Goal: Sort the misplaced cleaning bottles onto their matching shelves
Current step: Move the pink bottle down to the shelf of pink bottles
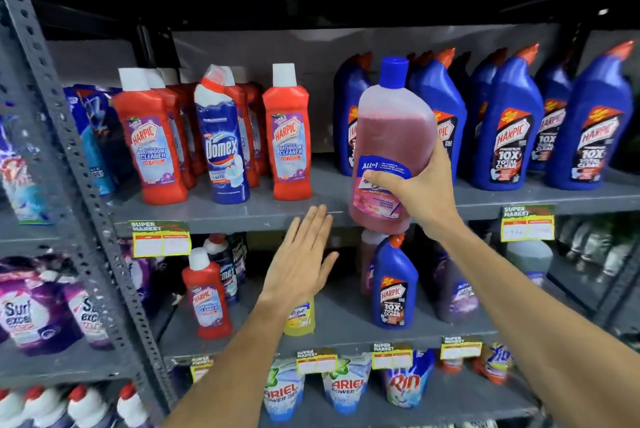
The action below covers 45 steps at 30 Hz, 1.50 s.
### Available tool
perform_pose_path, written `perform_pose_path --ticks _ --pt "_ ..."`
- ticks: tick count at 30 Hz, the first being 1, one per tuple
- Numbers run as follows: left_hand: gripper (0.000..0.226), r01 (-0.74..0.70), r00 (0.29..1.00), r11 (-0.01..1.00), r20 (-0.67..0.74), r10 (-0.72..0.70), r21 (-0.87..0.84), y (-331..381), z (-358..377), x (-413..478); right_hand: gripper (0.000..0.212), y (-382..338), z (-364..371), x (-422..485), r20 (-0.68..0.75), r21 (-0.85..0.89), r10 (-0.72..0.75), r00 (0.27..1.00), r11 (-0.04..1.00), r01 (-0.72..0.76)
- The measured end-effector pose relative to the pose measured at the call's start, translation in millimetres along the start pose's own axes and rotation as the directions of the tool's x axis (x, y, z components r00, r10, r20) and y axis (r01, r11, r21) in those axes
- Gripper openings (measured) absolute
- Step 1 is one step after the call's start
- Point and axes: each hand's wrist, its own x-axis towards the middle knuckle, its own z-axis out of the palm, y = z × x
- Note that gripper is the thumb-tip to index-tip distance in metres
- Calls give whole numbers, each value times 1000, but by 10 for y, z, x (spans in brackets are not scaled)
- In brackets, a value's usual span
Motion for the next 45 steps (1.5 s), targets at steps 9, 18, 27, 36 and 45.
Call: perform_pose_path --ticks 9,18,27,36,45 --pt "67 67 970 992 241 -39 -106 147 726 -582 82 385 46 -819 -3 -107 87 996 990 -87" --pt "70 93 903 987 428 -30 -127 205 1406 -868 88 1420 305 -1255 -66 -191 308 949 930 -315" --pt "67 189 759 961 651 -13 -201 423 2175 -1108 77 2359 504 -1431 -126 -203 451 884 860 -468" --pt "64 264 750 942 659 -66 -206 572 2559 -1038 84 2609 257 -1604 -164 -182 540 825 806 -564" --pt "90 264 734 950 674 -84 -169 642 2710 -894 76 2574 -269 -1523 -338 -160 511 790 796 -584"
